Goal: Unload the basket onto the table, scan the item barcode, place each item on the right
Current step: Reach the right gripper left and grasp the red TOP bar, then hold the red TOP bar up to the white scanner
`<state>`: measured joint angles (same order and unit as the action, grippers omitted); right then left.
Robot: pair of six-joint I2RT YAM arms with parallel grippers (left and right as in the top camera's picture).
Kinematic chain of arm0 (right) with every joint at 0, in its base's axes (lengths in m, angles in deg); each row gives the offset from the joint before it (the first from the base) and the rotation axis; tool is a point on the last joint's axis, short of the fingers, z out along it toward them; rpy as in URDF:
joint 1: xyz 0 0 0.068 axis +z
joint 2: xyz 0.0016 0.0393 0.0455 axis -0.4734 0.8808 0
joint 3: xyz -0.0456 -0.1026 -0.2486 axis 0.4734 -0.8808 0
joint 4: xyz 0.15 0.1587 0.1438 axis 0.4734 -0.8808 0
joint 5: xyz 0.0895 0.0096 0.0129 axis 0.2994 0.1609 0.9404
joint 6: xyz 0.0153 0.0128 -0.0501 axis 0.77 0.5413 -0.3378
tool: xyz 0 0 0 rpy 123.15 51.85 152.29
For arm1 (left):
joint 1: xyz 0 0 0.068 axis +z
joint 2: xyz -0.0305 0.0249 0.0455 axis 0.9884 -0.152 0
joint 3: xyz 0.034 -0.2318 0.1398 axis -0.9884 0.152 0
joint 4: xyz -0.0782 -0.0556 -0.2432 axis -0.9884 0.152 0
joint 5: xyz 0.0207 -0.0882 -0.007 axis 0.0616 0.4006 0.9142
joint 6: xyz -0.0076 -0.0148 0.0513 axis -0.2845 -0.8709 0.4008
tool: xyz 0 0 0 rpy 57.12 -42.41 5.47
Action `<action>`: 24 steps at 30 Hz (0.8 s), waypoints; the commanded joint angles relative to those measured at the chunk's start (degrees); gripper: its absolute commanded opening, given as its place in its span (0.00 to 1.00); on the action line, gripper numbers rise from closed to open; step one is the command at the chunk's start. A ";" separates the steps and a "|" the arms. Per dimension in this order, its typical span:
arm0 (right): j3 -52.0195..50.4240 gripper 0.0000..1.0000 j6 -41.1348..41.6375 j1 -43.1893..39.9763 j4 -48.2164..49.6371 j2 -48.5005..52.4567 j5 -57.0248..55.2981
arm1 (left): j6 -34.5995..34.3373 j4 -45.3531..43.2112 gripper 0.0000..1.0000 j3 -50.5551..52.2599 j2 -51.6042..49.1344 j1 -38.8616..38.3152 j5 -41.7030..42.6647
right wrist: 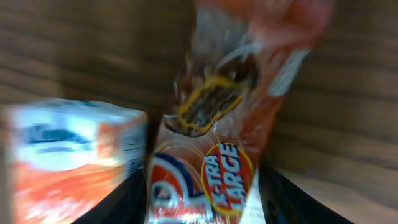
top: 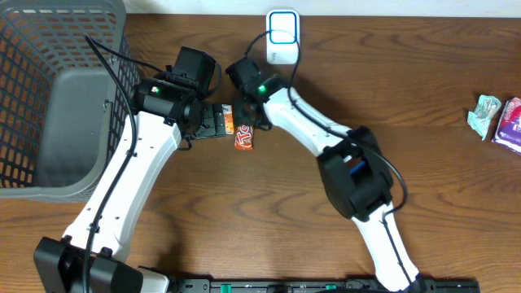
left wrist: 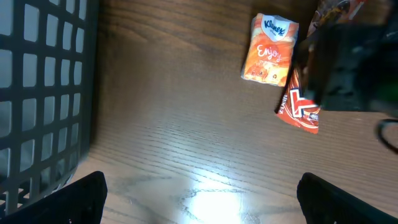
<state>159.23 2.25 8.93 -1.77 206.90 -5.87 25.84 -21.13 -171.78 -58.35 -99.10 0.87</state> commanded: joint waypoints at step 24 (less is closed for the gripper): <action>11.63 0.01 -19.93 -11.74 13.14 -0.39 -4.98 | 0.37 0.17 0.98 0.02 -0.28 0.20 -0.52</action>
<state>169.37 -8.92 -2.37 7.34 207.23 -10.13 25.84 -21.13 -171.78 -58.35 -99.10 0.87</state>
